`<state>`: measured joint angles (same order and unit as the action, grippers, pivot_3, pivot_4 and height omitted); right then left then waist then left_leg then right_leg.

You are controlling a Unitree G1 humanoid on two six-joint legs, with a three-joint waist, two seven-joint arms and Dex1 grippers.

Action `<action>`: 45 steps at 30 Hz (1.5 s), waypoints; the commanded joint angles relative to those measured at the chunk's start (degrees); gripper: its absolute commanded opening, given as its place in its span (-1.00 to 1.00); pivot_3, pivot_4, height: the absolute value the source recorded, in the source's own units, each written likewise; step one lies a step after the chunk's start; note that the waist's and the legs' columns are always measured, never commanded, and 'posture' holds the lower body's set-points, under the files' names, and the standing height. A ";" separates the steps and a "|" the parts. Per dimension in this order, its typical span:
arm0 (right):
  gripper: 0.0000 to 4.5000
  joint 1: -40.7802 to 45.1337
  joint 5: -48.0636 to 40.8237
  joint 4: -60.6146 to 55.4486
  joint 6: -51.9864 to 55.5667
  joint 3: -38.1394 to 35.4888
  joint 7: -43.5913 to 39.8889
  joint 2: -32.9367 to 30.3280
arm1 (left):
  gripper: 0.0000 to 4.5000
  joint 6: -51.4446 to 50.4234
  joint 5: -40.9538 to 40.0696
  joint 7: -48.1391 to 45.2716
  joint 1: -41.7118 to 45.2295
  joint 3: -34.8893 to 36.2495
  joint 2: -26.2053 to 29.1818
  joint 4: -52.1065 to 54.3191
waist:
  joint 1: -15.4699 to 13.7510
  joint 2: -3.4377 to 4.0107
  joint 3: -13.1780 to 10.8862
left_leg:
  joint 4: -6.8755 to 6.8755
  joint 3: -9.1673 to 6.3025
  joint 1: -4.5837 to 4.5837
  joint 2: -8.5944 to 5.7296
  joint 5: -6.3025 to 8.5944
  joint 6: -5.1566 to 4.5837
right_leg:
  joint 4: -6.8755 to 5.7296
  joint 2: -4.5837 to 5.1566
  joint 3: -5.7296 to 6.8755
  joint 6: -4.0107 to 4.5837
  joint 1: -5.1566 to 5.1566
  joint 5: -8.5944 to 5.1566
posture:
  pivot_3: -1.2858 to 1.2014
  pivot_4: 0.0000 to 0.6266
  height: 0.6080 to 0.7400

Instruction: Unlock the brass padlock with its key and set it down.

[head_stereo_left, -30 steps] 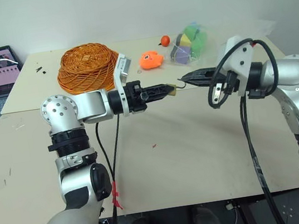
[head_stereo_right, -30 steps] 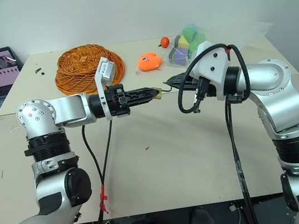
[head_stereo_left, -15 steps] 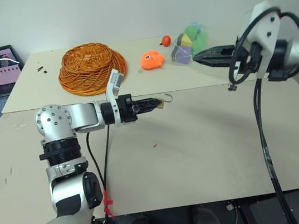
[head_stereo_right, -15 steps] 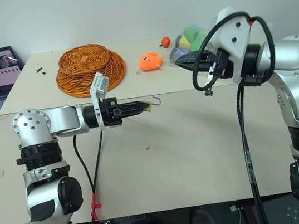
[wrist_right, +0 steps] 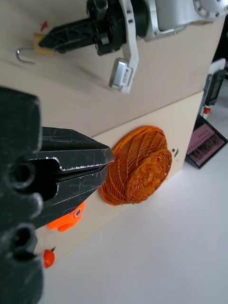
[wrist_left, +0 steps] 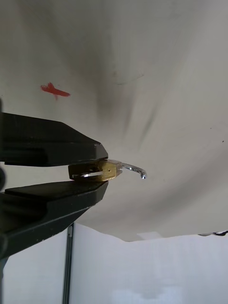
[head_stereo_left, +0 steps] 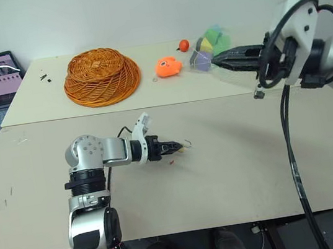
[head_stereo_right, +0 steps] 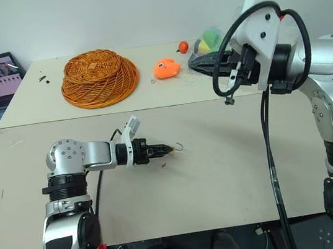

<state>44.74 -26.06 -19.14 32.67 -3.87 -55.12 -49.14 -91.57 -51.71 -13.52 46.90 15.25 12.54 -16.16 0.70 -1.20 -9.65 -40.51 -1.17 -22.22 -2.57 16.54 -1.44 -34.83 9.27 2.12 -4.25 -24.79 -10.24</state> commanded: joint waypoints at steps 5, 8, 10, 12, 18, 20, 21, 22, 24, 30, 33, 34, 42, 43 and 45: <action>-0.86 -2.06 -5.36 -3.59 4.88 -1.74 -1.72 -1.16 | -1.00 0.36 2.69 -1.69 -0.93 0.23 -1.08 0.11 | 0.06 0.00 0.00 | 0.00 0.00 0.01 0.02 0.00 0.00 | -0.01 -0.01 0.00 0.00 0.00 0.00 | 0.03 -0.52 1.00; -0.55 -4.86 -8.72 -5.58 7.95 -1.43 -4.94 -3.38 | -1.00 0.49 3.54 -2.18 -1.14 0.31 -1.60 -0.14 | -0.04 -0.01 0.00 | 0.00 0.00 0.00 0.00 0.01 -0.01 | 0.00 0.00 0.00 0.00 0.00 0.00 | 0.03 -0.52 1.00; -0.21 -6.48 -10.51 -6.97 9.37 -1.37 -6.12 -4.54 | -1.00 0.79 4.16 -2.38 -1.46 0.14 -1.87 -0.35 | -0.07 -0.01 0.00 | 0.00 0.00 -0.01 -0.01 0.02 -0.04 | 0.01 0.02 0.00 0.00 0.01 0.00 | 0.03 -0.52 1.00; 0.11 -6.88 -12.02 -7.64 10.69 -1.40 -6.46 -5.24 | -1.00 1.20 4.96 -2.52 -1.74 0.10 -2.09 -0.76 | 0.03 -0.01 0.00 | 0.00 0.00 -0.01 -0.01 0.03 -0.05 | 0.01 0.02 0.00 0.00 0.01 0.00 | 0.03 -0.52 1.00; 0.95 -7.25 -13.50 -8.11 12.90 -0.98 -6.80 -6.83 | -1.00 2.09 7.26 -2.72 -2.57 0.50 -2.49 -1.23 | -0.04 -0.01 0.00 | -0.01 0.02 0.03 0.01 0.02 -0.04 | -0.06 0.01 -0.03 0.00 0.01 0.00 | 0.03 -0.52 1.00; 0.99 -7.46 -13.90 -8.32 13.31 -0.80 -7.07 -7.26 | -1.00 2.31 7.92 -2.93 -2.88 0.36 -2.33 -1.30 | -0.11 -0.02 0.01 | -0.02 0.02 0.02 0.00 0.03 -0.05 | -0.04 0.01 -0.02 0.00 0.02 0.00 | 0.03 -0.52 1.00; 0.99 -7.55 -14.04 -8.45 13.52 -0.75 -6.99 -7.37 | -1.00 2.37 8.20 -3.01 -3.06 0.37 -2.15 -1.29 | -0.11 -0.02 0.01 | -0.03 0.01 0.02 -0.01 0.04 -0.06 | -0.02 0.02 -0.02 0.00 0.03 0.00 | 0.03 -0.52 1.00; 0.99 -7.67 -13.93 -8.62 13.52 -0.62 -6.92 -7.48 | -1.00 2.42 8.41 -3.08 -3.19 0.42 -1.98 -1.26 | -0.09 -0.02 0.01 | -0.03 0.02 0.02 -0.01 0.04 -0.07 | -0.01 0.02 -0.02 0.00 0.03 0.00 | 0.03 -0.52 1.00; 0.99 -8.02 -13.23 -8.93 12.99 -0.14 -6.69 -7.46 | -1.00 2.42 8.93 -3.15 -3.41 0.75 -1.45 -1.16 | -0.07 -0.02 0.01 | -0.03 0.02 0.02 0.00 0.04 -0.07 | -0.02 0.02 -0.02 0.00 0.03 0.00 | 0.03 -0.52 1.00; 0.99 -9.23 -14.53 -10.21 14.34 0.49 -8.15 -8.84 | -1.00 1.78 10.08 -3.29 -4.10 1.84 -0.23 -0.52 | 0.07 -0.03 0.02 | -0.05 0.02 0.04 0.01 0.04 -0.07 | -0.04 0.01 -0.02 0.00 0.04 0.00 | 0.03 -0.52 1.00; 0.99 -9.86 -13.86 -10.35 13.94 1.07 -8.67 -9.33 | -1.00 1.40 10.37 -3.31 -4.45 2.54 0.14 -0.04 | 0.07 -0.03 0.02 | -0.06 0.02 0.06 0.02 0.04 -0.07 | -0.06 0.01 -0.02 0.00 0.06 0.00 | 0.03 -0.52 1.00; 1.00 -9.99 -13.43 -10.32 13.72 1.37 -8.70 -9.46 | -0.77 1.21 10.40 -3.29 -4.58 2.74 0.22 0.19 | 0.07 -0.03 0.02 | -0.06 0.02 0.06 0.02 0.04 -0.07 | -0.06 0.01 -0.02 0.00 0.06 0.00 | 0.03 -0.52 1.00; 1.00 -10.71 -11.96 -9.57 12.79 3.05 -9.89 -10.22 | 0.55 0.32 11.19 -2.78 -5.23 4.69 0.91 1.70 | 0.08 -0.06 0.04 | -0.07 0.00 0.40 0.03 0.17 -0.28 | -0.01 0.01 0.00 -0.01 0.46 -0.01 | 0.03 -0.52 1.00; 1.00 -10.75 -12.09 -9.52 13.08 2.98 -9.89 -10.20 | 0.67 0.23 11.41 -2.80 -5.41 4.82 1.42 2.03 | 0.14 -0.06 0.05 | -0.08 0.00 0.44 0.04 0.19 -0.32 | -0.01 0.00 0.00 -0.01 0.48 -0.01 | 0.03 -0.52 1.00; 1.00 -11.22 -11.81 -9.29 12.96 2.98 -10.20 -10.45 | 0.95 0.05 11.96 -3.07 -5.36 5.38 3.86 2.43 | 0.30 -0.09 0.06 | -0.07 0.01 0.61 0.07 0.21 -0.35 | -0.03 -0.02 -0.01 -0.01 0.59 -0.01 | 0.03 -0.52 1.00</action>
<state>33.39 -38.26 -27.98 46.58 -0.17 -64.96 -58.50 -91.69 -43.45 -18.95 42.82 19.31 12.28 -13.73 1.00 -1.29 -9.58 -40.58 -1.16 -21.55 -2.47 16.78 -1.83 -34.85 9.23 2.09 -4.27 -24.18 -10.24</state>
